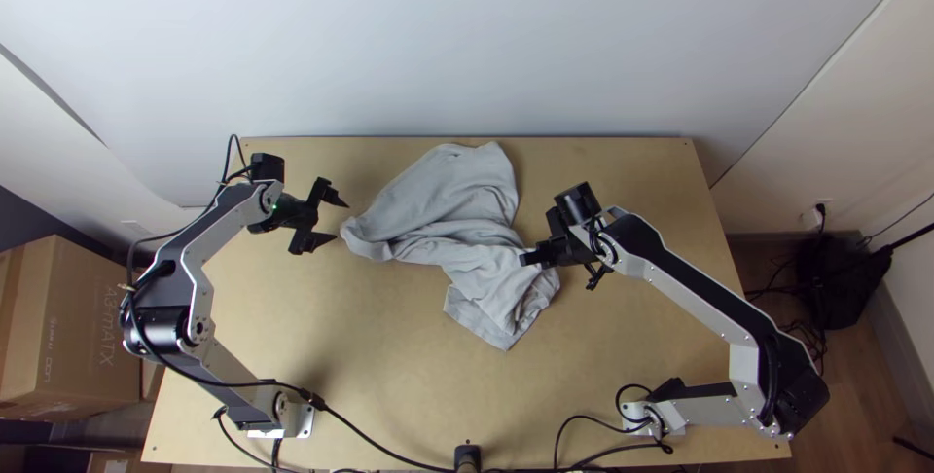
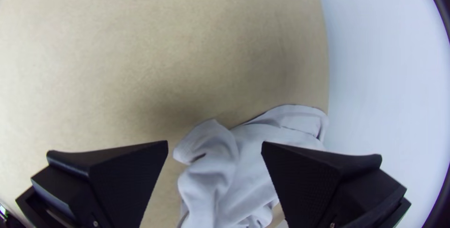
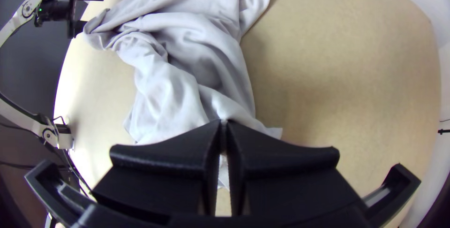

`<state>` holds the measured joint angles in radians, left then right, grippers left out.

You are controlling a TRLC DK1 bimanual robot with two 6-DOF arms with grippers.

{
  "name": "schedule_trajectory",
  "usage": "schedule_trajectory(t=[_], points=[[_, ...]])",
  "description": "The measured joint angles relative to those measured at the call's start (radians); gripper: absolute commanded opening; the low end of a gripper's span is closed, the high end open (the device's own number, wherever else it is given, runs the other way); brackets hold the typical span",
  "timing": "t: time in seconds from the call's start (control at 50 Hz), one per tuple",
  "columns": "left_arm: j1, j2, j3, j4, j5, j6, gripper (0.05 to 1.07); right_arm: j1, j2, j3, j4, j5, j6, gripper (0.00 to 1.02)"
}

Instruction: Fold the t-shirt

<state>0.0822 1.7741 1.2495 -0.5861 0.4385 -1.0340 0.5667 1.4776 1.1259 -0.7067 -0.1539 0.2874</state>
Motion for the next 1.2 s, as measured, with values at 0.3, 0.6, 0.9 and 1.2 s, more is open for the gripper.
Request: schedule_trajectory(t=[0.3,0.6,0.9,1.2], points=[[-0.041,0.107,0.066,-0.035,0.047,-0.014,0.85,-0.005,-0.001,-0.001,0.0,0.0,0.003,0.02],[-0.071,0.16,0.117,-0.083,0.042,-0.013,0.08,-0.016,-0.001,-0.002,0.0,0.0,0.015,0.02],[-0.057,0.156,0.12,-0.097,-0.001,0.101,0.08,-0.091,-0.003,-0.001,0.0,0.0,0.015,0.02],[0.05,0.0,0.12,-0.103,-0.092,0.27,0.08,-0.179,-0.082,0.025,0.034,0.0,0.014,0.02]])
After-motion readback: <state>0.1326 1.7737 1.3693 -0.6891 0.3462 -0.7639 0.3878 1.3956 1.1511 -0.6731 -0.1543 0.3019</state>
